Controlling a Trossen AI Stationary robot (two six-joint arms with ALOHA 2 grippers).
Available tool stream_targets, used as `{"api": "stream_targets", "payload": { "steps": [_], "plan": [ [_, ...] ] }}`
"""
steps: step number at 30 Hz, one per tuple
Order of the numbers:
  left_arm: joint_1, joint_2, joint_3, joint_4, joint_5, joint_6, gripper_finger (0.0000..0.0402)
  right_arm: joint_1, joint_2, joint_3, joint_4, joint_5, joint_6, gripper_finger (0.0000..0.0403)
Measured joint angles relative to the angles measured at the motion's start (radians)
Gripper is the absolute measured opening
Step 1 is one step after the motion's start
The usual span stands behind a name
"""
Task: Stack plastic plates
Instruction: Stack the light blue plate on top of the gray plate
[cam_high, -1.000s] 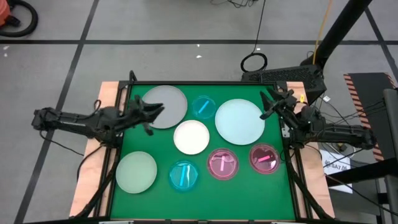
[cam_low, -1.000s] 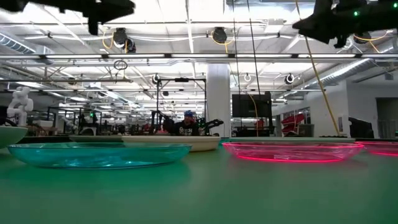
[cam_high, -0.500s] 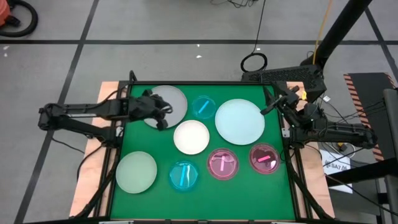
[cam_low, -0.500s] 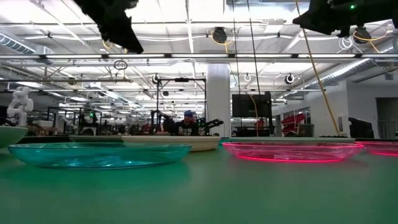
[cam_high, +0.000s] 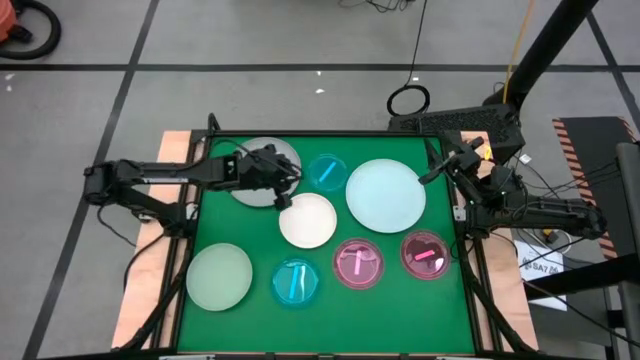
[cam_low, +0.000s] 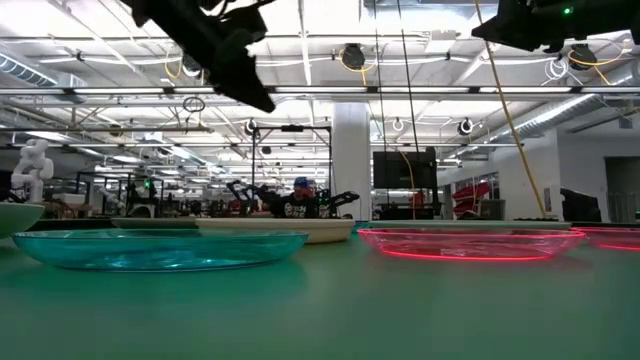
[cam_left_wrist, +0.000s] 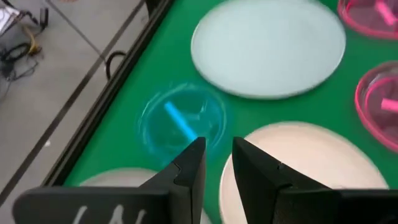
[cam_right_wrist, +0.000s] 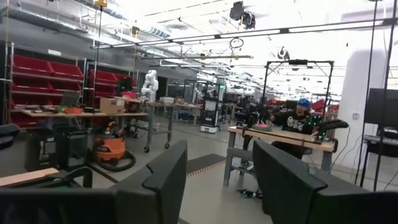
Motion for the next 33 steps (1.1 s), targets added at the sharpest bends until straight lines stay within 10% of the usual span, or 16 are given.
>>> {"api": "stream_targets", "payload": {
  "steps": [33],
  "plan": [
    [-0.006,0.472,0.053,0.702,0.146,-0.223,0.0088,0.000,0.000,0.000,-0.042,0.000,0.054,0.0176]
  ]
}}
